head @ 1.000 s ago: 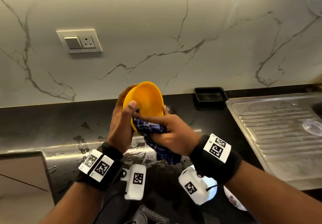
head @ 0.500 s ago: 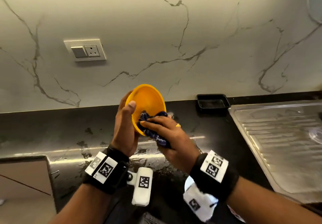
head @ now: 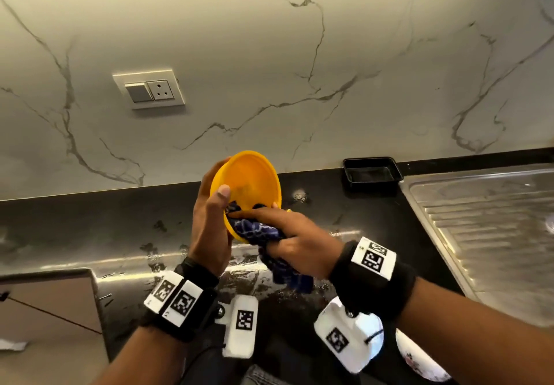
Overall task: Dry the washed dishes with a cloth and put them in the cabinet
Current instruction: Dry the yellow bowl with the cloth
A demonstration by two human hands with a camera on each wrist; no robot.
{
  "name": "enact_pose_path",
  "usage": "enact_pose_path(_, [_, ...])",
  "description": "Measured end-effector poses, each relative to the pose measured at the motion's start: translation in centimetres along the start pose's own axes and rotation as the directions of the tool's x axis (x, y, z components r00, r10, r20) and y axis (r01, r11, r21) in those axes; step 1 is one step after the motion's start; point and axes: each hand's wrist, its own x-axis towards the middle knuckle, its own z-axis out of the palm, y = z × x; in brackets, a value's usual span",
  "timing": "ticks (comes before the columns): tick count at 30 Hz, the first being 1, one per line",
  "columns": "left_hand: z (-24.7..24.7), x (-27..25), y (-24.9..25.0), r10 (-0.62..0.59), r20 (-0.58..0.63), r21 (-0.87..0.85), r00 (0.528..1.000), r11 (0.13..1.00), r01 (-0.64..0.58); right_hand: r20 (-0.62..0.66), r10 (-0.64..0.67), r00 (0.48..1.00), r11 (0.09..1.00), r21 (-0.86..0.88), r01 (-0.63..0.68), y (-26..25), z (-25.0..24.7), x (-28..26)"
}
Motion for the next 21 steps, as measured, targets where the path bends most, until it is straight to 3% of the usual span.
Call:
enact_pose_path(1, [-0.1,-0.2,-0.1,0.004,-0.01,-0.013,1.0,1.0,-0.004,0.007,-0.005,1.0,0.997,0.078,0.004,-0.2,0.3,0.0])
enact_pose_path(2, [-0.2,-0.3,-0.1,0.007,-0.014,-0.018,1.0,1.0,-0.007,0.017,-0.033,0.999,0.999,-0.015,0.033,-0.3,0.4,0.0])
enact_pose_path(3, [-0.4,-0.4,-0.1,0.007,-0.014,-0.015,1.0,1.0,-0.007,0.023,-0.085,0.996,0.968,-0.237,0.088,0.0,0.2,0.0])
enact_pose_path(4, [-0.5,-0.5,0.0,0.004,-0.011,-0.011,1.0,1.0,-0.004,0.041,-0.164,0.986,0.84,-0.517,0.161,0.5,-0.2,0.1])
enact_pose_path(5, [-0.7,-0.5,0.0,0.0,-0.009,-0.009,1.0,1.0,0.0,0.067,-0.247,0.967,0.648,-0.73,0.216,1.1,-0.5,0.3])
enact_pose_path(6, [-0.8,-0.5,0.1,-0.003,-0.008,-0.009,1.0,1.0,0.003,0.091,-0.278,0.956,0.499,-0.837,0.224,1.5,-0.9,0.3])
enact_pose_path(7, [-0.8,-0.5,0.1,-0.004,-0.005,-0.007,1.0,1.0,0.004,0.091,-0.276,0.957,0.433,-0.877,0.209,1.9,-1.0,0.4])
enact_pose_path(8, [-0.7,-0.5,0.1,0.0,-0.005,-0.002,1.0,1.0,0.0,0.077,-0.272,0.959,0.455,-0.868,0.198,2.2,-0.9,0.5])
enact_pose_path(9, [-0.6,-0.5,0.0,0.009,-0.006,0.006,1.0,1.0,-0.009,0.05,-0.272,0.961,0.555,-0.808,0.199,2.4,-0.6,0.5])
enact_pose_path(11, [-0.2,-0.8,-0.1,0.039,-0.008,0.014,0.999,0.999,-0.039,-0.047,-0.258,0.965,0.853,-0.48,0.205,2.1,0.5,0.3])
enact_pose_path(13, [-0.1,-1.0,-0.1,0.046,-0.005,0.003,0.999,0.999,-0.046,-0.103,-0.214,0.971,0.968,-0.154,0.197,1.4,1.7,0.1])
enact_pose_path(15, [-0.4,-1.0,0.1,0.034,0.008,-0.004,0.999,0.999,-0.034,-0.098,-0.227,0.969,0.969,-0.121,0.215,1.0,2.1,0.0])
enact_pose_path(17, [-0.9,-1.0,0.3,0.008,0.017,-0.012,1.0,1.0,-0.008,-0.043,-0.334,0.942,0.885,-0.358,0.297,1.3,1.3,0.0])
enact_pose_path(19, [-0.9,-1.1,0.2,-0.021,0.009,-0.037,1.0,0.999,0.022,0.037,-0.355,0.934,0.781,-0.537,0.318,1.5,0.1,0.0])
enact_pose_path(21, [-0.7,-1.6,-0.2,-0.039,0.001,-0.044,0.999,0.998,0.039,0.045,-0.247,0.968,0.867,-0.436,0.241,1.2,-0.3,-0.3])
